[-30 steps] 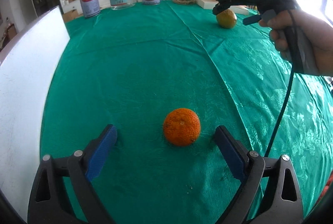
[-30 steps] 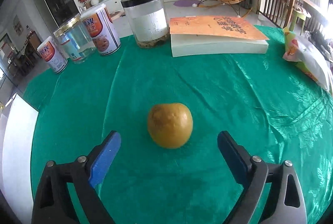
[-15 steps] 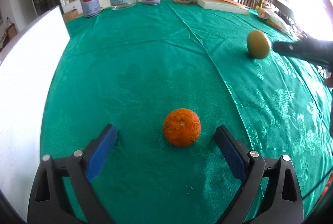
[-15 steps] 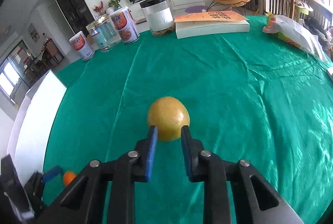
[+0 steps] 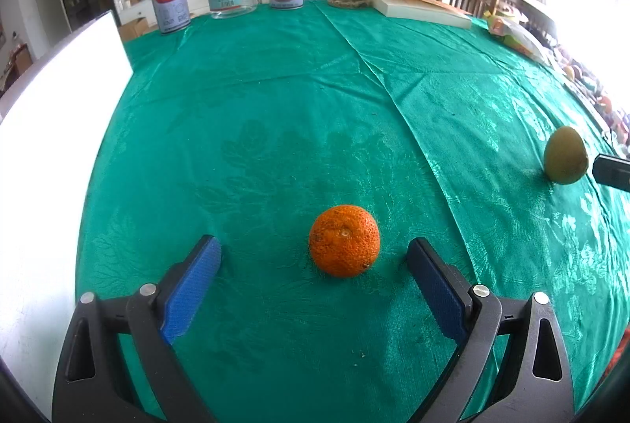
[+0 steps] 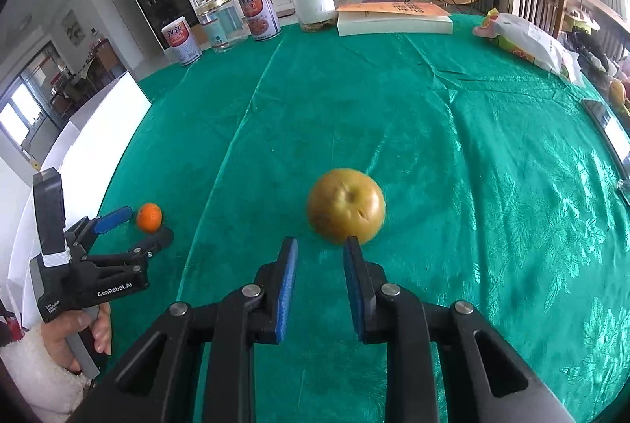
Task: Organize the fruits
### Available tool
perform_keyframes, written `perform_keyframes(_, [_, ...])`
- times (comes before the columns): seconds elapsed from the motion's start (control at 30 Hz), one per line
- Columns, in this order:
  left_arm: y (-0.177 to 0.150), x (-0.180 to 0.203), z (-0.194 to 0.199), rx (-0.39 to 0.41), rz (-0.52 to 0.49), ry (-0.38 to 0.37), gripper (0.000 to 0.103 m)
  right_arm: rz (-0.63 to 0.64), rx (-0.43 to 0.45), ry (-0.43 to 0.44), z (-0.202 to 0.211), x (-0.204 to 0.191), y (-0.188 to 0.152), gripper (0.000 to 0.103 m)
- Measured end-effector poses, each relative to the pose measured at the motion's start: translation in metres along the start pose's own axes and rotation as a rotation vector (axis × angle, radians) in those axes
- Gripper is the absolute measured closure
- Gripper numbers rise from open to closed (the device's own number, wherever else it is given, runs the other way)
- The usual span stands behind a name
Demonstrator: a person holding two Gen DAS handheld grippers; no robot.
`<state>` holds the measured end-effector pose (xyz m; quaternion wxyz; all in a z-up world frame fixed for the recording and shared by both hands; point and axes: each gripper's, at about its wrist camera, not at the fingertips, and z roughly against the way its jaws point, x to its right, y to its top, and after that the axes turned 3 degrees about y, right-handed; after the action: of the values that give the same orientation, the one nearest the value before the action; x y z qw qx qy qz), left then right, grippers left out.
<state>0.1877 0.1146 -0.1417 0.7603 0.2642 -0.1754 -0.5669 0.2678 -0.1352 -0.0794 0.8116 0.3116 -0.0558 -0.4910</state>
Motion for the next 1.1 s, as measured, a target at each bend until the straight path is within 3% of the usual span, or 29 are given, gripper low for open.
perform_keyframes(0.03, [0.000,0.000,0.000,0.000,0.000,0.000,0.006,0.003,-0.002,-0.026,-0.001,-0.001,0.005,0.034])
perform_keyframes(0.1, [0.000,0.000,0.000,0.000,0.000,0.000,0.006,0.016,-0.022,-0.060,-0.010,-0.001,0.015,0.021])
perform_keyframes(0.17, [0.000,0.000,0.000,0.000,0.000,0.000,0.006,0.030,-0.076,-0.108,-0.023,0.002,0.020,0.026])
perform_keyframes(0.2, [0.000,0.000,0.000,0.000,0.000,0.000,0.007,0.044,-0.074,-0.127,-0.025,0.003,0.021,0.036])
perform_keyframes(0.23, [0.000,0.000,0.000,0.000,0.000,0.000,0.007,0.043,-0.067,-0.121,-0.023,0.006,0.022,0.046])
perform_keyframes(0.3, [0.000,0.000,0.000,0.000,0.001,-0.002,0.007,-0.006,-0.063,-0.070,-0.015,0.016,0.021,0.053])
perform_keyframes(0.47, [0.000,0.000,0.000,0.000,0.002,-0.002,0.007,-0.049,-0.101,-0.025,-0.004,0.041,-0.009,0.053])
perform_keyframes(0.67, [0.000,0.000,-0.001,0.000,0.002,-0.001,0.007,-0.111,-0.083,0.048,0.003,0.048,-0.035,0.053])
perform_keyframes(0.77, [0.000,0.000,-0.001,0.000,0.002,-0.001,0.007,-0.225,-0.057,0.103,0.001,0.061,-0.034,0.053])
perform_keyframes(0.9, [0.000,0.000,-0.001,0.000,0.002,-0.001,0.007,-0.449,-0.004,0.241,0.002,0.093,-0.045,0.054])
perform_keyframes(1.1, [0.000,0.000,-0.001,0.000,0.002,-0.001,0.007,-0.640,0.043,0.360,0.014,0.120,-0.077,0.055])
